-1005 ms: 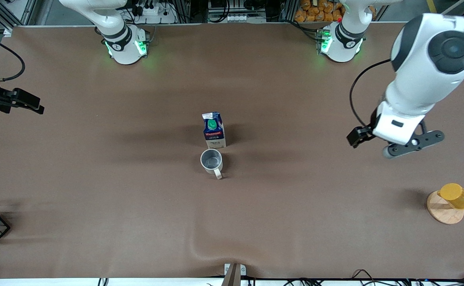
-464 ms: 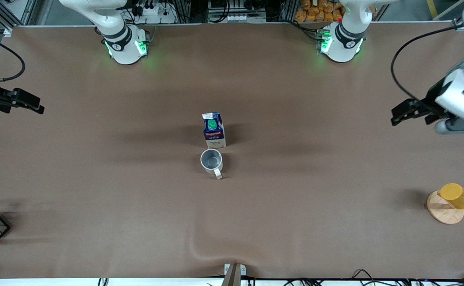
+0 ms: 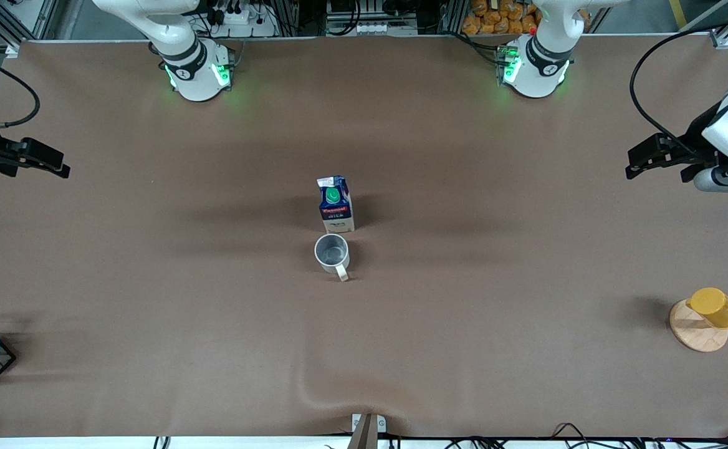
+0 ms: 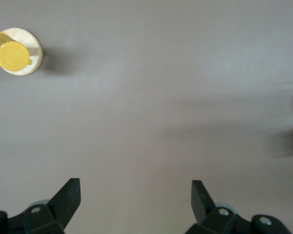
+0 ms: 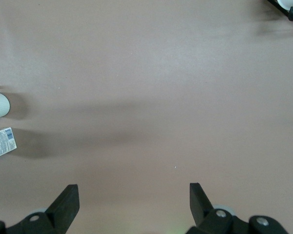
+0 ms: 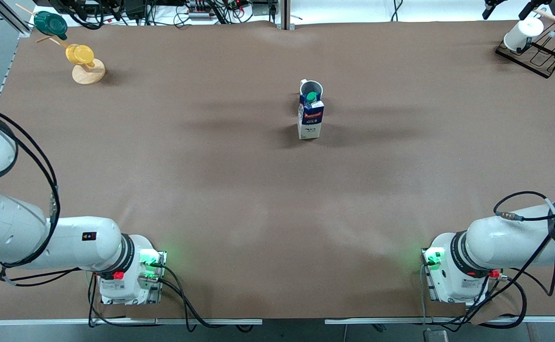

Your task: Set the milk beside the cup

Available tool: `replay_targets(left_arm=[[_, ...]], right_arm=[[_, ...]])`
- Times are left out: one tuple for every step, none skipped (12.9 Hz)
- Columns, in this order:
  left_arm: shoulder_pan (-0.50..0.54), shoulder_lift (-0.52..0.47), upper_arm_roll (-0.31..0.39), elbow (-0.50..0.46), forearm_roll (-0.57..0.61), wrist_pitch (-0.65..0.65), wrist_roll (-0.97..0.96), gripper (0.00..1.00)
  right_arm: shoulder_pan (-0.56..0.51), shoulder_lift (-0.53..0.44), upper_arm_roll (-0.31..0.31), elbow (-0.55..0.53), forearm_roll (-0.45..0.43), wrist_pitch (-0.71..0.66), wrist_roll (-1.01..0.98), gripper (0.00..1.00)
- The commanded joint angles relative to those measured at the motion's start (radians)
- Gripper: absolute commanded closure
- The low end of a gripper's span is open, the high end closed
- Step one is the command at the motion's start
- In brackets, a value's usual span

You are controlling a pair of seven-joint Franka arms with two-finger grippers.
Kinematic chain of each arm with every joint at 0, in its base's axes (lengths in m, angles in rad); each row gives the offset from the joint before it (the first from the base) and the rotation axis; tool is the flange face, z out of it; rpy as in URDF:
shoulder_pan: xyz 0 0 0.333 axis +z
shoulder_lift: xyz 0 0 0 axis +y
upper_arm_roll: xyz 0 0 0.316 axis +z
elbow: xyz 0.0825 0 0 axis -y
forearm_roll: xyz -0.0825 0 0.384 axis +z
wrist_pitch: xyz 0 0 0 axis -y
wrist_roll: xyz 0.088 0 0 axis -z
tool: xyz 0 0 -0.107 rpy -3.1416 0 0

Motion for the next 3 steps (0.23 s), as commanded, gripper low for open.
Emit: replay_targets(left_arm=[[-0.014, -0.004, 0.003, 0.000, 0.036, -0.017, 0.016, 0.00], [-0.014, -0.006, 0.003, -0.003, 0.036, -0.020, 0.010, 0.00], [-0.014, -0.007, 0.003, -0.009, 0.036, -0.035, 0.005, 0.00]], right_arm=[[-0.014, -0.014, 0.009, -0.009, -0.002, -0.006, 0.000, 0.00], [-0.014, -0.014, 0.009, -0.009, -0.002, -0.006, 0.000, 0.00], [-0.014, -0.014, 0.009, -0.009, -0.002, -0.005, 0.000, 0.00]])
